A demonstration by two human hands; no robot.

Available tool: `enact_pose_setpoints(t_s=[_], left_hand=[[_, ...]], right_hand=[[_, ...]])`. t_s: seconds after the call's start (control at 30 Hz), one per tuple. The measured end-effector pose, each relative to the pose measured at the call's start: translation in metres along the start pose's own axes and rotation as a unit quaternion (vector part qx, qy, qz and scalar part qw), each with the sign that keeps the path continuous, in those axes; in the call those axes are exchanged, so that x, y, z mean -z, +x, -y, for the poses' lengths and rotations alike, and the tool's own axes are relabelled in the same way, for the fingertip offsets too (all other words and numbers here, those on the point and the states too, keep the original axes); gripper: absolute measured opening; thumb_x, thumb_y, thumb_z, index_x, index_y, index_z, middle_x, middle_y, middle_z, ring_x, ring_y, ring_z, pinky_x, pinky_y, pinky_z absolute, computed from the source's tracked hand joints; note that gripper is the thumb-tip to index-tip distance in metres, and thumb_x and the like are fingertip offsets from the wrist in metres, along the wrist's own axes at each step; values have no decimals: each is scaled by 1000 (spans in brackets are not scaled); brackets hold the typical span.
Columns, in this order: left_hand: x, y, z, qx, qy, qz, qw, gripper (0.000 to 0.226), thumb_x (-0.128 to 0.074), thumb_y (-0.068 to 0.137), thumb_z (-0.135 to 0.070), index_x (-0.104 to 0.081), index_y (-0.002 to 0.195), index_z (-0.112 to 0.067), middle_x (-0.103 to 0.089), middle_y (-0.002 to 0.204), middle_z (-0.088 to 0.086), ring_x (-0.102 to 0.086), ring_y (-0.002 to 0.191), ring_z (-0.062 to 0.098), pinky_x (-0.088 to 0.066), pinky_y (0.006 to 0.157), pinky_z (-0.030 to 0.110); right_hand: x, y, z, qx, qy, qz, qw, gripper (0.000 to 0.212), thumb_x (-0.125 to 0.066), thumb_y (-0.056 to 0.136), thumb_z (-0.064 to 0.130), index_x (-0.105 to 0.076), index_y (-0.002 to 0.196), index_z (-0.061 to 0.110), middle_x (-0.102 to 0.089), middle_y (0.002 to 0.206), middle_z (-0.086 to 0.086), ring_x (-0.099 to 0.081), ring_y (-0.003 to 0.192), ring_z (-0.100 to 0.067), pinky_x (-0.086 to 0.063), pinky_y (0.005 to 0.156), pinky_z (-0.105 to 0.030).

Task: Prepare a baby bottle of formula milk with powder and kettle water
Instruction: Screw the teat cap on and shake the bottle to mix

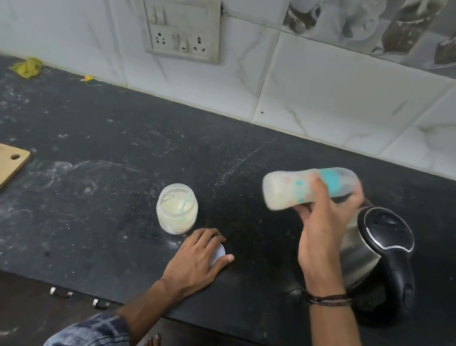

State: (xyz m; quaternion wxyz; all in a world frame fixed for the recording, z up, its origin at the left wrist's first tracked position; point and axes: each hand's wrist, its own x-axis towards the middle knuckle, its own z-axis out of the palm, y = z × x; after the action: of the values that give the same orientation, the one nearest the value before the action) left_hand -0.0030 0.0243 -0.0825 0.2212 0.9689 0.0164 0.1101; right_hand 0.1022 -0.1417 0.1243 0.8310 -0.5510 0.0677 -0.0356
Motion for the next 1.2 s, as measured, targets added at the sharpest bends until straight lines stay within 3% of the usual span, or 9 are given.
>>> enact_pose_setpoints(t_s=[0.2, 0.33, 0.47, 0.6, 0.73, 0.87, 1.0, 1.13, 1.2], left_hand=[[-2, 0, 1, -2, -1, 0, 1000, 56, -38, 105, -63, -62, 130, -19, -58, 132, -4, -48, 125, 15, -39, 111, 31], [-2, -1, 2, -7, -4, 0, 1000, 57, -36, 105, -64, -63, 129, -19, -57, 132, -3, -48, 124, 16, -40, 111, 32], [-3, 0, 1, -7, -6, -2, 1000, 56, -36, 105, -63, -62, 129, -20, -57, 132, -4, -48, 125, 15, -41, 111, 33], [-3, 0, 4, -12, -11, 2, 1000, 55, -36, 105, -63, -63, 128, -21, -56, 132, -5, -48, 125, 14, -40, 110, 32], [-4, 0, 3, -11, -18, -5, 1000, 53, -36, 105, -63, -63, 126, -21, -56, 131, -7, -48, 124, 13, -39, 110, 30], [-3, 0, 5, -18, -23, -9, 1000, 52, -37, 105, -62, -64, 125, -21, -56, 129, -8, -48, 121, 12, -38, 109, 27], [-3, 0, 4, -18, -26, -11, 999, 54, -34, 105, -63, -64, 125, -22, -55, 129, -9, -48, 121, 11, -36, 109, 25], [-4, -1, 6, -19, -27, -11, 999, 53, -35, 105, -62, -64, 124, -22, -56, 130, -8, -48, 121, 12, -33, 109, 23], [-4, 0, 5, -20, -30, -11, 999, 53, -34, 106, -62, -64, 124, -22, -56, 129, -8, -49, 120, 12, -36, 108, 25]], right_hand=[[-1, -3, -3, 18, 39, -39, 998, 65, -70, 95, 11, -30, 145, 21, -63, 123, -3, -72, 105, -14, -61, 74, -37], [0, -6, 2, 6, -24, 37, 999, 62, -69, 95, 5, -34, 143, 22, -74, 94, 17, -73, 94, -8, -63, 73, -36], [0, -2, 5, 25, 81, -63, 994, 59, -69, 97, 12, -33, 142, 20, -65, 117, 4, -70, 105, -14, -60, 75, -38], [-1, -9, -1, -3, -27, 21, 999, 59, -72, 92, 6, -41, 138, 27, -66, 116, -3, -71, 102, -16, -63, 78, -43], [-4, -10, 2, 28, 87, -84, 992, 58, -70, 95, 12, -35, 140, 24, -62, 124, -1, -70, 107, -17, -61, 73, -38], [-6, -14, 2, 15, -12, 9, 1000, 61, -71, 92, 4, -39, 139, 26, -69, 110, 5, -72, 97, -12, -63, 79, -42], [-6, -13, 7, 48, 79, -69, 993, 60, -68, 96, 9, -33, 144, 21, -63, 117, 2, -71, 100, -11, -62, 75, -37], [-7, -16, 4, 17, -28, 25, 999, 60, -73, 91, 4, -42, 135, 30, -66, 115, -5, -73, 96, -15, -62, 73, -36], [-5, -15, 8, 44, 6, -11, 999, 60, -72, 92, 5, -40, 138, 27, -65, 120, -8, -72, 100, -17, -63, 77, -39]])
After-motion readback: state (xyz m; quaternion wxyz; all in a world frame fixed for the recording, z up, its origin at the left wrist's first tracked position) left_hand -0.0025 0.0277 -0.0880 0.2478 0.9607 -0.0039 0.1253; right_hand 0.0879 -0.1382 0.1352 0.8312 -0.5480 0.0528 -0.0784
